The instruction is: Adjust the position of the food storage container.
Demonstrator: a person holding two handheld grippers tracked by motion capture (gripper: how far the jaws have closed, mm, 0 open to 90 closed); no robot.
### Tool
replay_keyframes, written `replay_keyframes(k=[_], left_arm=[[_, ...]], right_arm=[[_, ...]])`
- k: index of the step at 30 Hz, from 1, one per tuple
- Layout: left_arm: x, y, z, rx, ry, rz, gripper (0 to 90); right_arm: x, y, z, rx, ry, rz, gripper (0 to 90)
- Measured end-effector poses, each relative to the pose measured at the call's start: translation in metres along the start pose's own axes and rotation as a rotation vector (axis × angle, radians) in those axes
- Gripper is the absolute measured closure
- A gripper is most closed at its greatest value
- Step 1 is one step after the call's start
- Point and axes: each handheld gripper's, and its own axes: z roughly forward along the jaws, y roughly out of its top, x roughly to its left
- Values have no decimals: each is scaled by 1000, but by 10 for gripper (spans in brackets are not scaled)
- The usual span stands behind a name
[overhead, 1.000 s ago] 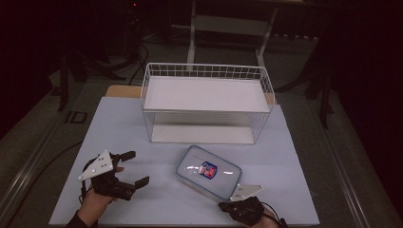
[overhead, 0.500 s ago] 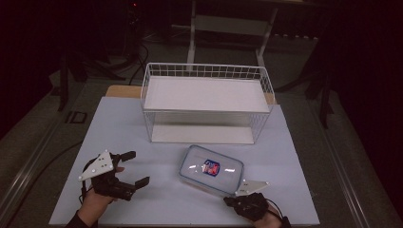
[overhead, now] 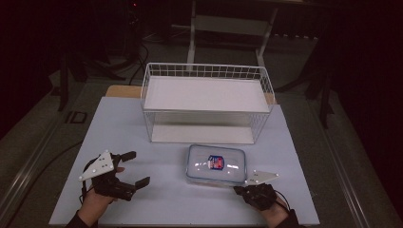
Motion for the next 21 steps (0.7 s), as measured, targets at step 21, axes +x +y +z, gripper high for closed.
replay_keyframes(k=[21], left_arm=[[-1, 0, 1, 7, -2, 7, 0]], right_arm=[[-52, -8, -13, -16, -104, 85, 900]])
